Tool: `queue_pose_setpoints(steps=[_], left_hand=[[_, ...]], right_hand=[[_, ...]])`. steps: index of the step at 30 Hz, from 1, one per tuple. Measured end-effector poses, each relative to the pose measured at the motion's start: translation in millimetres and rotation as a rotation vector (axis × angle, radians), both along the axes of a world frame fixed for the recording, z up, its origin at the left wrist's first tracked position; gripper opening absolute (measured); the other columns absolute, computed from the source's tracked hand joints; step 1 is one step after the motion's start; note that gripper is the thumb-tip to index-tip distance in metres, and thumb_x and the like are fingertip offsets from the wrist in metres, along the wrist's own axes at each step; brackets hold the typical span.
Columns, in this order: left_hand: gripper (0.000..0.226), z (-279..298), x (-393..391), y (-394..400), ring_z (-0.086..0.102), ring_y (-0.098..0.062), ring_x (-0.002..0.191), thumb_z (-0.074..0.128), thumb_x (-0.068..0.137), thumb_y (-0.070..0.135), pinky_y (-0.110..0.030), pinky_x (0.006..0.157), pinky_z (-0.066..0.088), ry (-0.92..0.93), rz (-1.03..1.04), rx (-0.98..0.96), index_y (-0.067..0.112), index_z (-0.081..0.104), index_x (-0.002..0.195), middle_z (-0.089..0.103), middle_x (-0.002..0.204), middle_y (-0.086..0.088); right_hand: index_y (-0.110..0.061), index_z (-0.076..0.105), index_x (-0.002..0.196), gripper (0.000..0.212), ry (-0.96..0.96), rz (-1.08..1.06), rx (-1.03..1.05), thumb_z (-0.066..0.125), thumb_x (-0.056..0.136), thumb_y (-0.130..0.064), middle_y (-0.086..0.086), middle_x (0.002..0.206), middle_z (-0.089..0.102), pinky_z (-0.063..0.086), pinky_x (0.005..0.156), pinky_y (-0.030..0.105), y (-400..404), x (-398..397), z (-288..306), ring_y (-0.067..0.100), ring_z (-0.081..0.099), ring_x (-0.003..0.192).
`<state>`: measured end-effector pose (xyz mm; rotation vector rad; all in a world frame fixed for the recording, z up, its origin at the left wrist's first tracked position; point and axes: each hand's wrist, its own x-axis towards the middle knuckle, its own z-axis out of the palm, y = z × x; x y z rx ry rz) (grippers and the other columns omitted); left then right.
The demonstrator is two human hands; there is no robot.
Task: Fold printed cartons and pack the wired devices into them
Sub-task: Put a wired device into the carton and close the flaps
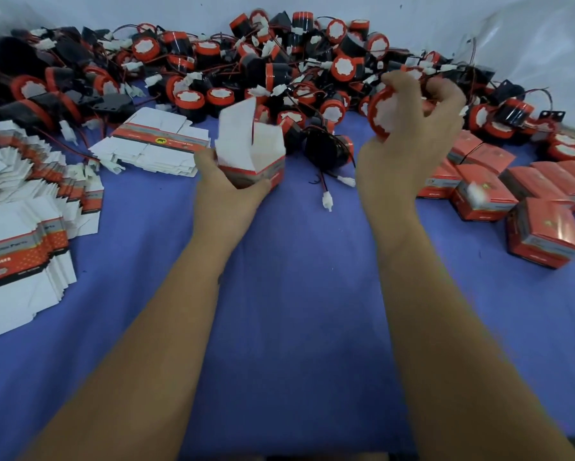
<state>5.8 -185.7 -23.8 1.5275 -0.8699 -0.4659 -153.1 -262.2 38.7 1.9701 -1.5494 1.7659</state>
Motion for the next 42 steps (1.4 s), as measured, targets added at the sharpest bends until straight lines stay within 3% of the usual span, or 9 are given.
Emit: queue_pose_setpoints(steps=[4, 7, 9, 13, 18, 23, 28, 37, 42], left_hand=[[0.076, -2, 15, 4, 0.052, -0.015, 0.116, 0.087, 0.07, 0.032, -0.03, 0.098, 0.046, -0.249, 0.028, 0.12, 0.02, 0.049, 0.134, 0.059, 0.124, 0.006], [0.072, -2, 14, 3, 0.053, -0.006, 0.104, 0.086, 0.072, 0.023, -0.005, 0.076, 0.04, -0.232, -0.069, 0.11, 0.022, 0.05, 0.134, 0.056, 0.119, 0.012], [0.067, -2, 12, 2, 0.054, 0.004, 0.092, 0.086, 0.073, 0.021, 0.002, 0.065, 0.038, -0.216, -0.106, 0.11, 0.022, 0.051, 0.13, 0.057, 0.112, 0.014], [0.06, 1, 8, 5, 0.054, 0.023, 0.083, 0.086, 0.074, 0.015, 0.003, 0.066, 0.041, -0.193, -0.228, 0.088, 0.028, 0.049, 0.12, 0.055, 0.101, 0.024], [0.053, 1, 10, 4, 0.057, 0.005, 0.094, 0.073, 0.082, 0.002, -0.002, 0.071, 0.047, -0.226, -0.35, 0.091, 0.03, 0.051, 0.121, 0.059, 0.102, 0.022], [0.058, -1, 14, 3, 0.06, 0.0, 0.098, 0.073, 0.081, -0.001, -0.006, 0.071, 0.049, -0.209, -0.364, 0.098, 0.028, 0.051, 0.126, 0.061, 0.105, 0.018], [0.061, -1, 16, 4, 0.06, 0.01, 0.095, 0.081, 0.077, 0.007, -0.005, 0.073, 0.048, -0.214, -0.374, 0.09, 0.035, 0.05, 0.122, 0.062, 0.108, 0.019], [0.062, 0, 16, 5, 0.059, 0.006, 0.099, 0.082, 0.076, 0.008, -0.004, 0.072, 0.048, -0.199, -0.385, 0.1, 0.038, 0.049, 0.119, 0.06, 0.106, 0.022], [0.061, 0, 16, 4, 0.059, -0.003, 0.108, 0.08, 0.077, 0.006, -0.009, 0.08, 0.05, -0.196, -0.387, 0.089, 0.031, 0.05, 0.124, 0.061, 0.11, 0.02]], right_hand=[[-0.025, 0.072, 0.111, 0.068, 0.046, 0.048, -0.041, 0.044, 0.063, 0.014, 0.014, 0.128, 0.055, 0.039, 0.086, 0.044, 27, 22, -21, 0.036, 0.05, 0.111], [-0.023, 0.072, 0.111, 0.069, 0.113, 0.17, 0.023, 0.042, 0.062, 0.015, 0.014, 0.13, 0.055, 0.034, 0.09, 0.047, 39, 28, -45, 0.039, 0.046, 0.116], [-0.023, 0.074, 0.108, 0.063, 0.171, 0.215, -0.007, 0.048, 0.065, 0.015, 0.015, 0.127, 0.057, 0.035, 0.09, 0.046, 40, 30, -50, 0.032, 0.041, 0.117], [-0.02, 0.074, 0.109, 0.049, 0.244, 0.326, -0.103, 0.064, 0.073, 0.011, 0.02, 0.124, 0.057, 0.043, 0.09, 0.042, 38, 36, -53, 0.026, 0.034, 0.114], [-0.014, 0.069, 0.114, 0.05, 0.322, 0.507, 0.032, 0.054, 0.068, -0.001, 0.022, 0.127, 0.048, 0.039, 0.092, 0.032, 43, 40, -54, 0.031, 0.035, 0.117], [-0.013, 0.061, 0.128, 0.054, 0.269, 0.573, 0.117, 0.068, 0.076, -0.006, 0.012, 0.126, 0.052, 0.034, 0.098, 0.021, 41, 37, -53, 0.029, 0.042, 0.117], [-0.003, 0.056, 0.122, 0.052, 0.162, 0.625, 0.129, 0.072, 0.073, -0.012, 0.006, 0.116, 0.058, 0.033, 0.09, 0.006, 37, 30, -48, 0.023, 0.048, 0.111], [-0.004, 0.06, 0.123, 0.043, 0.317, 0.618, 0.162, 0.066, 0.081, -0.014, 0.007, 0.122, 0.06, 0.039, 0.089, 0.016, 37, 31, -48, 0.025, 0.053, 0.114], [-0.007, 0.058, 0.127, 0.041, 0.351, 0.601, 0.205, 0.063, 0.089, -0.019, 0.005, 0.125, 0.059, 0.047, 0.091, 0.03, 36, 33, -51, 0.024, 0.05, 0.118]])
